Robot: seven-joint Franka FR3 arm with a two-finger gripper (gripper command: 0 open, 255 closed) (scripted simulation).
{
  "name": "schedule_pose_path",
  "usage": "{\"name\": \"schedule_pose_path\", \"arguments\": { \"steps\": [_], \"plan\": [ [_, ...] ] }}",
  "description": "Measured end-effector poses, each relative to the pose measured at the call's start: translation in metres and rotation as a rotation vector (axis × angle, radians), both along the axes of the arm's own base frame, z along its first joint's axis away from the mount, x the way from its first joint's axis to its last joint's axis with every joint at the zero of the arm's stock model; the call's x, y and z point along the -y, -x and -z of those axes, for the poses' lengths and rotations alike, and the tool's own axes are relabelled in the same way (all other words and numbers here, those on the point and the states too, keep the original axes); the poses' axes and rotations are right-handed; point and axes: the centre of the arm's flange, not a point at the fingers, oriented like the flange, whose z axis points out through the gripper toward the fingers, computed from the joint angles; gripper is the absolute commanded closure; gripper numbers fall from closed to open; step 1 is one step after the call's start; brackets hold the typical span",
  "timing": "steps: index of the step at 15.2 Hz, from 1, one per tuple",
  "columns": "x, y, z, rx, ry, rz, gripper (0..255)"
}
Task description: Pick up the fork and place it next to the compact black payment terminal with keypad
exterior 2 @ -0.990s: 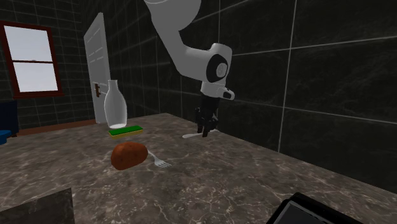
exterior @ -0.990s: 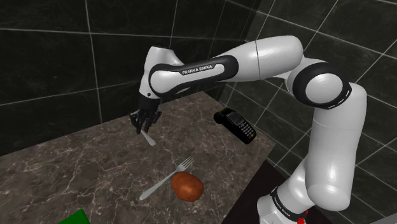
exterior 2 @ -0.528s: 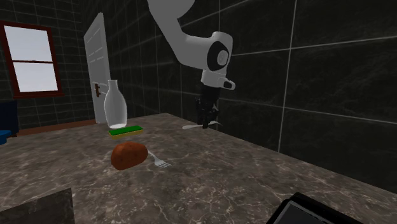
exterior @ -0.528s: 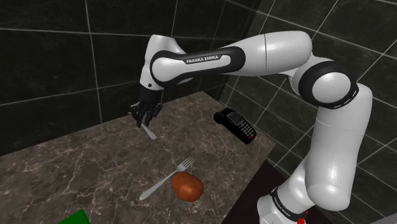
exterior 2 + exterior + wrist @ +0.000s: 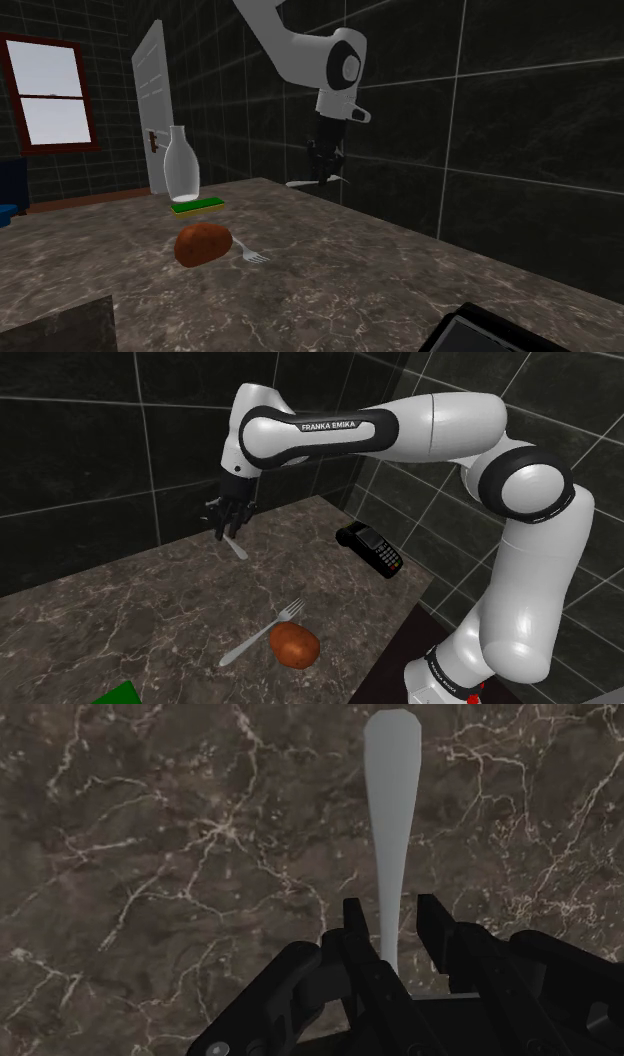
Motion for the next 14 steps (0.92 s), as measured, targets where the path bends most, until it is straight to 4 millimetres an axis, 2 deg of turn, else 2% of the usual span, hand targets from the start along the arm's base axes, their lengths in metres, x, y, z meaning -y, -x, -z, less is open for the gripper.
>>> {"name": "schedule_pose_path", "arguments": {
  "steps": [8, 11, 14],
  "plan": [
    [0.000, 0.000, -0.042, 0.000, 0.000, 0.000, 255],
    [0.025, -0.006, -0.046, 0.000, 0.000, 0.000, 255],
    [0.064, -0.014, -0.050, 0.000, 0.000, 0.001, 255]
  ]
}}
